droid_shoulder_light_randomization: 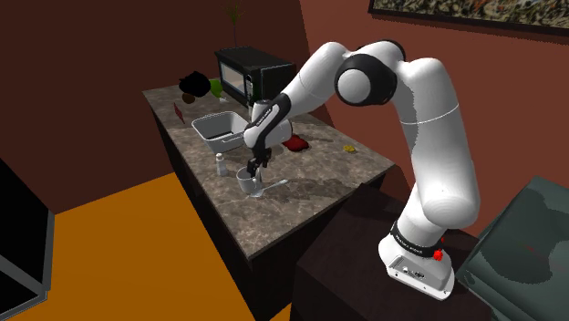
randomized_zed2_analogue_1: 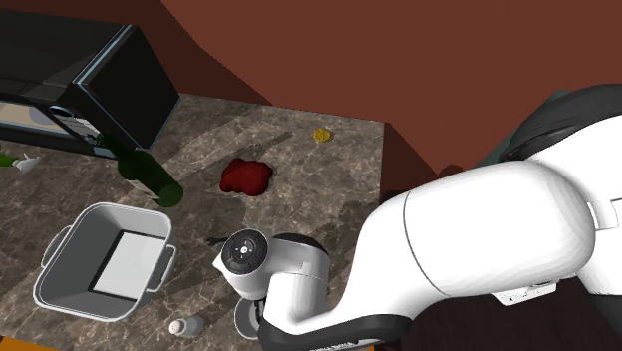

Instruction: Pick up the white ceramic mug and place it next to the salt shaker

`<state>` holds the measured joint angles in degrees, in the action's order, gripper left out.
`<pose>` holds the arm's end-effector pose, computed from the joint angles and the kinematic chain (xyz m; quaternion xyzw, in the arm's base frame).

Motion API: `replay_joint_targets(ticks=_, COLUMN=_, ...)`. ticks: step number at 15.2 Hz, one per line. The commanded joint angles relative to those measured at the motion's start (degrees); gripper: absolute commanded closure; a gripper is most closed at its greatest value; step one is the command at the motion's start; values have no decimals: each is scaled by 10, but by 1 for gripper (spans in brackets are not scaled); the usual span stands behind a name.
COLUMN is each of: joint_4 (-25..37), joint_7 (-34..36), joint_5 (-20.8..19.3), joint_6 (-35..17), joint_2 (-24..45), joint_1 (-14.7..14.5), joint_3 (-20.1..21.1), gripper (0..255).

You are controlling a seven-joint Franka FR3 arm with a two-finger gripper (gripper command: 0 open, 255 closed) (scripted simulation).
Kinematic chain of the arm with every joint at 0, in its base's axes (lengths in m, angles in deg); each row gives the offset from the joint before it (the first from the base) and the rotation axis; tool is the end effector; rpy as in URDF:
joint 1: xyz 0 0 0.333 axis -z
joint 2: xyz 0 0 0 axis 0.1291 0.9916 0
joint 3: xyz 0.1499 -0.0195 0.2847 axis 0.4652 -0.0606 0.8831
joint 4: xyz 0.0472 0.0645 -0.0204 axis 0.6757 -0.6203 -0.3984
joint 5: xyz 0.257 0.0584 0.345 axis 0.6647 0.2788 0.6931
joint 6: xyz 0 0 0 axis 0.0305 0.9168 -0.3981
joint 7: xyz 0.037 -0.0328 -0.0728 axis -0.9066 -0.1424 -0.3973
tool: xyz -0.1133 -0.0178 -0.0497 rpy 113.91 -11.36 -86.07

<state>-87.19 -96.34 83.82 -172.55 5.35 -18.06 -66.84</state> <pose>0.6499 0.0184 0.1355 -0.9955 -0.0791 -0.0417 0.0318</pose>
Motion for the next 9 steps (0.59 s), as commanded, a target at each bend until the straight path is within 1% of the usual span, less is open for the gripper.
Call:
replay_joint_targets(ticks=1, joint_4=-10, joint_7=5, joint_5=-8, joint_6=18, joint_2=-28, joint_1=-4, joint_3=-7, gripper=0)
replay_joint_targets(ticks=3, joint_4=-16, joint_7=11, joint_5=-17, joint_6=40, joint_2=-57, joint_1=-9, joint_3=-15, gripper=0)
replay_joint_targets(ticks=9, joint_4=-16, joint_7=11, joint_5=-17, joint_6=40, joint_2=-57, joint_1=-9, joint_3=-15, gripper=0)
